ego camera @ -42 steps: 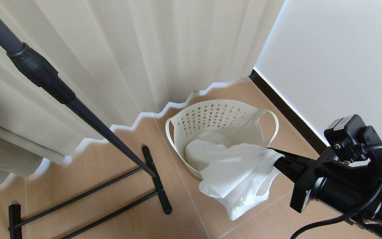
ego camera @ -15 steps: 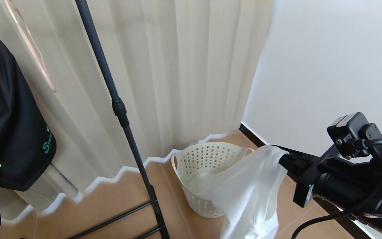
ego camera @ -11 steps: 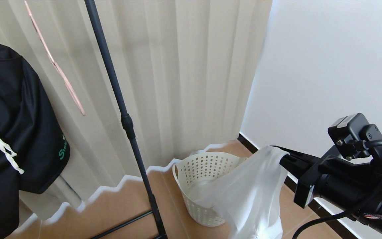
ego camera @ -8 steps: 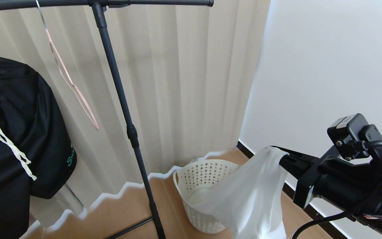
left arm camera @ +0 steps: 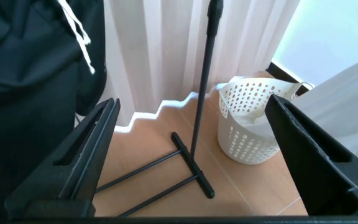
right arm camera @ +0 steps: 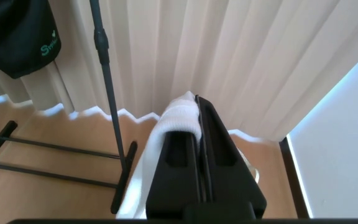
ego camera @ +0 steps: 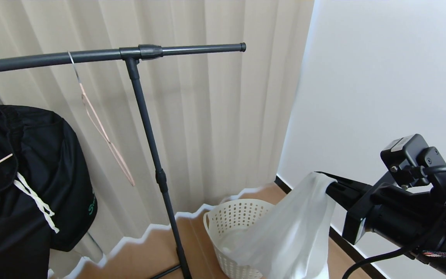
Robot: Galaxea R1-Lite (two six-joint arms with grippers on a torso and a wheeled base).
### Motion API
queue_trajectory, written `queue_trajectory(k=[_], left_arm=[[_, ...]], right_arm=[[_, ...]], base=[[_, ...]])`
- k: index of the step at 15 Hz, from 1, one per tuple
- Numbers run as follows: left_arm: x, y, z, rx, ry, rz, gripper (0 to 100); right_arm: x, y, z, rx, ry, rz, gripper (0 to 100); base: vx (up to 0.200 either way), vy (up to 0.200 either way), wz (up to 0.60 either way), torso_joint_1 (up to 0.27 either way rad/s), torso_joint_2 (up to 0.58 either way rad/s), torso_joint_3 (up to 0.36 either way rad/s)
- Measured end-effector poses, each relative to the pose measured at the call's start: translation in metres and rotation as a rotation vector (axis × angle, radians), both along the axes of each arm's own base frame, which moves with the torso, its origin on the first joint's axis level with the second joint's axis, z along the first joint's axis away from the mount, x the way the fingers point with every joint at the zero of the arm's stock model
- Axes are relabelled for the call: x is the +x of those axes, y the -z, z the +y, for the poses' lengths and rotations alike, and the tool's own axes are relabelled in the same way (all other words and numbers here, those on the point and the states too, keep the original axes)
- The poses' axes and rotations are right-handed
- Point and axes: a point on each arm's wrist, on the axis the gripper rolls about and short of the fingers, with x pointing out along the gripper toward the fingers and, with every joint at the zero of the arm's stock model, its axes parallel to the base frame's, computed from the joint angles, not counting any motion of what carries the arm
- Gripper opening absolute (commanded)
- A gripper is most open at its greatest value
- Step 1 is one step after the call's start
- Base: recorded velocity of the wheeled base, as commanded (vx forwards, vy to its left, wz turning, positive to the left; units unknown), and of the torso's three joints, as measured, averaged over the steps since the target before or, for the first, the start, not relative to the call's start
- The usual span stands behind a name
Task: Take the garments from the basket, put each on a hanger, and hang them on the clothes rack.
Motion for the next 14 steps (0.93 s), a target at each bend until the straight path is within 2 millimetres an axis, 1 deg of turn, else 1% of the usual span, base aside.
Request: queue_trajectory(k=[8,14], left_arm=[[0.0,0.0,0.0,-0.002,-0.001,0.0,100],[0.0,0.0,0.0,-0.001,0.0,-0.001,100]], right_arm=[[-0.0001,0.0011,-0.0001,-0.004,0.0,0.003,0],[-0.0006,0.0021,-0.0005,-0.006,-0.001,0.006,0]], base=[[0.0,0.0,0.0,0.235,-0.58,-0.346],[0.0,0.0,0.0,0.185,-0.41,-0.256]])
